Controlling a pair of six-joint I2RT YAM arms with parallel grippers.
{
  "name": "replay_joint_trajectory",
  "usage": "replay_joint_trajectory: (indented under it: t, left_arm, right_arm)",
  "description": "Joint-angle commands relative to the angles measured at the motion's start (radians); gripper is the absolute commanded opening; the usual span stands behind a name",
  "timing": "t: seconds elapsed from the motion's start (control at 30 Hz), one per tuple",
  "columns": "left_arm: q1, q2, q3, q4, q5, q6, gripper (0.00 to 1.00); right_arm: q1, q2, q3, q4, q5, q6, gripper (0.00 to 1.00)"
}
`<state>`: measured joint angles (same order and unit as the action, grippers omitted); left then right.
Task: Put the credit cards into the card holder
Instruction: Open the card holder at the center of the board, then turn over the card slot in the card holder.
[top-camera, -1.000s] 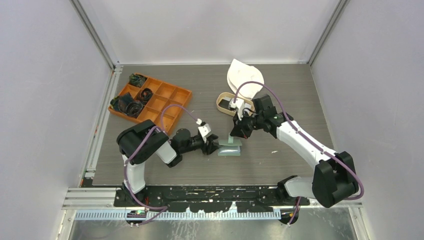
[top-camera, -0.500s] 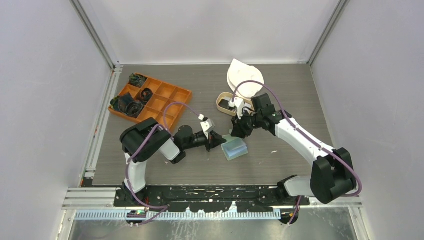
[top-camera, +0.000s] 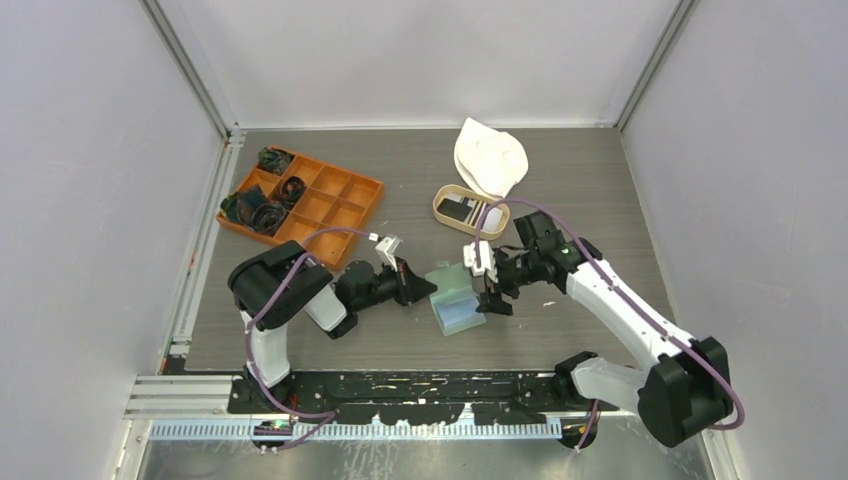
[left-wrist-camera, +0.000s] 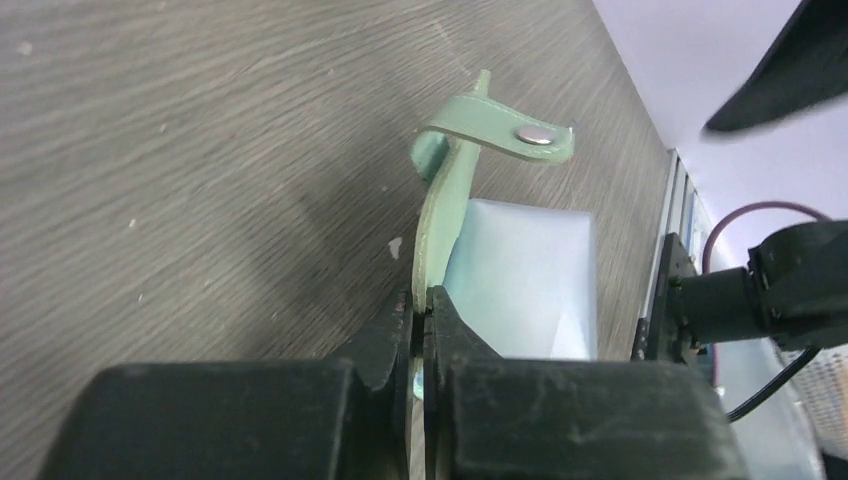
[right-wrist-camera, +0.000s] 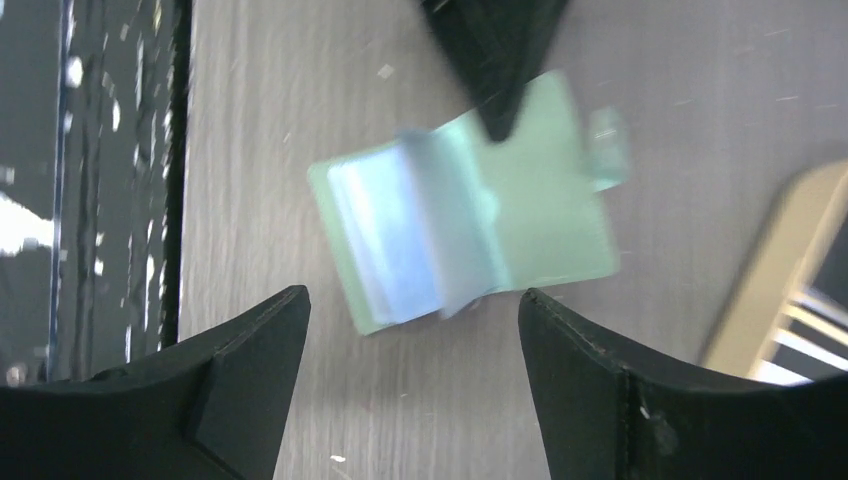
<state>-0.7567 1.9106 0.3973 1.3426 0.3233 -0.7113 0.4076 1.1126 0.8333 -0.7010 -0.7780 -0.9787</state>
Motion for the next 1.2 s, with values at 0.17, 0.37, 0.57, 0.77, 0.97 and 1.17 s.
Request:
replay_joint_trajectory:
  t: [0.17, 0.37, 0.57, 0.77, 0.97, 1.17]
  left_arm:
    - [0.006, -0.14, 0.073, -0.459, -0.059, -0.111, 0.0]
    - [0.008, -0.161, 0.123, -0.604, -0.07, -0.066, 0.0]
    - [0.015, -0.135, 0.141, -0.614, -0.049, -0.062, 0.0]
    - [0.015, -0.136, 0.151, -0.629, -0.034, -0.052, 0.0]
    - [0.014, -0.138, 0.156, -0.638, -0.023, -0.047, 0.0]
    - [0.015, -0.142, 0.163, -0.649, -0.014, -0.043, 0.0]
  right_arm:
    - [0.117, 0.086, -0.091, -0.015, 0.08, -0.313, 0.57]
    - [0.203, 0.119, -0.11, 0.017, 0.11, -0.325, 0.48]
    - [0.239, 0.173, -0.126, 0.123, 0.199, -0.229, 0.5]
    - [0.256, 0.21, -0.118, 0.201, 0.271, -0.135, 0.51]
    - [0.259, 0.231, -0.114, 0.221, 0.299, -0.107, 0.51]
    - [0.27, 0.256, -0.112, 0.22, 0.326, -0.111, 0.51]
